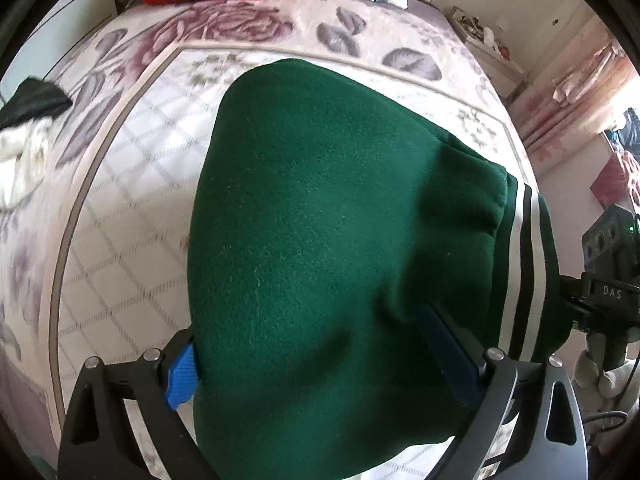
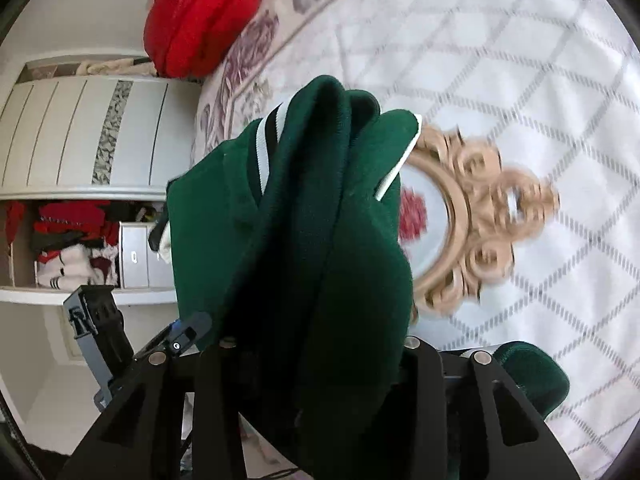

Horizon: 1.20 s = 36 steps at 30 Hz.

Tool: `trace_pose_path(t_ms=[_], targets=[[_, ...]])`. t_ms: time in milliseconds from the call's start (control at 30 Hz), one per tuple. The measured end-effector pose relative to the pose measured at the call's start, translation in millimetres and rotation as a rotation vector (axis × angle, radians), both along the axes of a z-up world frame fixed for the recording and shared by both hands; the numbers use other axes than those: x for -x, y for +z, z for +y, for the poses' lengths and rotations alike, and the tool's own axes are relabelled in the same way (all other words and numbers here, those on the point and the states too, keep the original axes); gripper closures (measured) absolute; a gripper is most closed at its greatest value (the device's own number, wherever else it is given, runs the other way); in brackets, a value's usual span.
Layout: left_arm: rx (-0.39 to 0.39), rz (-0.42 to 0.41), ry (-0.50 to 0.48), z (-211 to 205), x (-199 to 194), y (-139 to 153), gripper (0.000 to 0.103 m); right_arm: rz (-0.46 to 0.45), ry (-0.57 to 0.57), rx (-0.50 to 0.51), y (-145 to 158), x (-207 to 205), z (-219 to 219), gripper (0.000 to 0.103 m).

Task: Fold large clothes

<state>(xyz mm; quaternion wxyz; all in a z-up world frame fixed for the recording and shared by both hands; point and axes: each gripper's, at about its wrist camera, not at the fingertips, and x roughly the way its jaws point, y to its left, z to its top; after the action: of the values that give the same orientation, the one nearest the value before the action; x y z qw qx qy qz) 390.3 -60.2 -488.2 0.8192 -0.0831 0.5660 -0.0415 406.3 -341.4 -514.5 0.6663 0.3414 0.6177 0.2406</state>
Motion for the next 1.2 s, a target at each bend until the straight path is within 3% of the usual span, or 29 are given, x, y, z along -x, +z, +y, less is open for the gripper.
trace_pose_path(t_ms=[200,400,600,733,833,900,1067,1133,1200], targets=[[-0.024,-0.052,-0.026,-10.9,-81.9,8.7,0.004,-0.038,-0.032,0.007,11.7,-87.0,4.4,0.062],[-0.032,-0.094,-0.060,-11.1,-190.5,3.7,0.004,-0.060,-0.081,0.023,7.6,-211.5,-8.8,0.062],[-0.050,-0.033,-0.062,-1.8,-286.0,-39.3,0.008,-0.030,-0.097,0.093,-14.2,-321.5,-10.5,0.064],[-0.110,0.039,-0.058,4.9,-321.7,-73.5,0.008,0.024,-0.080,0.194,-42.8,-363.5,-13.8,0.064],[-0.172,0.058,-0.117,5.3,-324.3,-91.6,0.007,0.071,-0.091,0.223,-58.3,-373.5,-25.8,0.062],[-0.175,0.053,-0.129,6.5,-319.8,-92.6,0.007,0.089,-0.081,0.263,-61.7,-366.7,-28.7,0.044],[-0.221,-0.003,-0.061,15.1,-288.1,-66.6,0.007,0.016,-0.025,0.616,-29.0,-324.2,-20.8,0.007],[-0.291,-0.034,-0.016,15.4,-261.5,-47.7,0.004,-0.035,-0.014,0.767,-11.1,-295.9,-14.2,0.006],[-0.308,-0.056,0.027,16.7,-235.6,-28.9,0.004,-0.077,-0.013,0.855,7.3,-266.9,-5.5,0.000]])
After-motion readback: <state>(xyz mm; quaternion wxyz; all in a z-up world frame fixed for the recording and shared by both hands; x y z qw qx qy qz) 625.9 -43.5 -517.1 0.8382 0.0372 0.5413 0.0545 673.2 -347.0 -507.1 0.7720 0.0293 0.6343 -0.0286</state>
